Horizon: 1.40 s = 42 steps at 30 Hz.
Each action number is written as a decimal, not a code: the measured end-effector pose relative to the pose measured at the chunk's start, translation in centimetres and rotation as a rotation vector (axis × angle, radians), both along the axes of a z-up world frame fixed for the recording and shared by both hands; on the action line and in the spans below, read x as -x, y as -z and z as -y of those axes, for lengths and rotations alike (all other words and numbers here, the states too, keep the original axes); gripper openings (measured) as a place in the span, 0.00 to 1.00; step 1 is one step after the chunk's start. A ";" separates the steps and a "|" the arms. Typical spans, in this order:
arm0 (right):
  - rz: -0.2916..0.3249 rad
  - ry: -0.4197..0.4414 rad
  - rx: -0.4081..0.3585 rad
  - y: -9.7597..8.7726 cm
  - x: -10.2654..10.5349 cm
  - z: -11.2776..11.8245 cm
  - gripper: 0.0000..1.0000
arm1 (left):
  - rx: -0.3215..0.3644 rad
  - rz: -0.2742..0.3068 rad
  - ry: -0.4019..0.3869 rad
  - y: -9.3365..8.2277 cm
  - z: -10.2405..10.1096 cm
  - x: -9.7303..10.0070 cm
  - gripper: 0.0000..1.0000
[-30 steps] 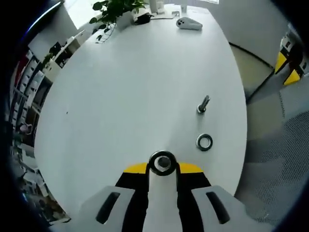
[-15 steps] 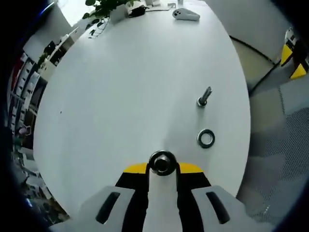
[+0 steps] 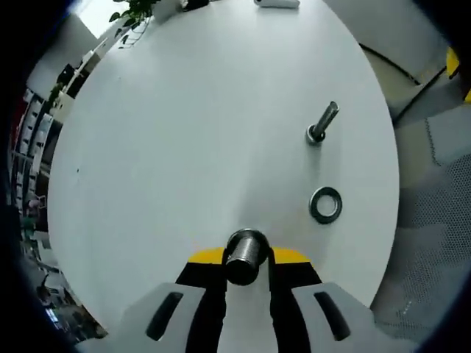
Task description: Place the washer onto the threaded stud by aligning its center hole with the stud, sliding it down to the base, and recovering from edge contact or off-axis alignment until the washer reaches the visible bottom stop.
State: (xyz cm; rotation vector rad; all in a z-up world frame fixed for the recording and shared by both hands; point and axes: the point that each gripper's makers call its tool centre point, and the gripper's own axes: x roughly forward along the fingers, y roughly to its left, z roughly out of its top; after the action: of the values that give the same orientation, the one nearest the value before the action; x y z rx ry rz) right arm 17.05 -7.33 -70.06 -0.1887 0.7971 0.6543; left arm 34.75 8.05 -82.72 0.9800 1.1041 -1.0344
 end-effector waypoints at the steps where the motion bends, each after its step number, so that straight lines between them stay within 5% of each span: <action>1: 0.000 0.000 0.001 0.0 0.0 0.0 0.17 | -0.002 -0.008 -0.003 0.2 0.0 0.1 0.19; 10: -0.001 0.000 0.000 0.0 0.0 0.0 0.17 | -0.005 -0.016 -0.018 -0.1 -1.0 0.2 0.20; 16: 0.003 -0.001 -0.005 -0.1 -0.1 -0.1 0.17 | 0.055 0.009 -0.045 -1.3 -1.8 0.7 0.33; 24: 0.005 -0.008 -0.002 -0.1 -0.1 -0.1 0.17 | 0.120 0.006 -0.070 -3.5 -2.0 2.9 0.35; 33: 0.004 -0.012 -0.002 -0.1 0.0 -0.1 0.17 | 0.194 -0.005 -0.002 -5.1 1.2 5.7 0.35; 42: -0.004 -0.011 -0.013 -0.1 0.0 -0.1 0.16 | 0.222 -0.058 0.049 -3.8 4.3 6.9 0.36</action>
State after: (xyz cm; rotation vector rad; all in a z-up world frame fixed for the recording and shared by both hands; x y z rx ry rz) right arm 17.01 -7.20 -70.01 -0.1803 0.7960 0.6697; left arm 27.86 3.72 -78.90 0.8067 0.9927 -1.2041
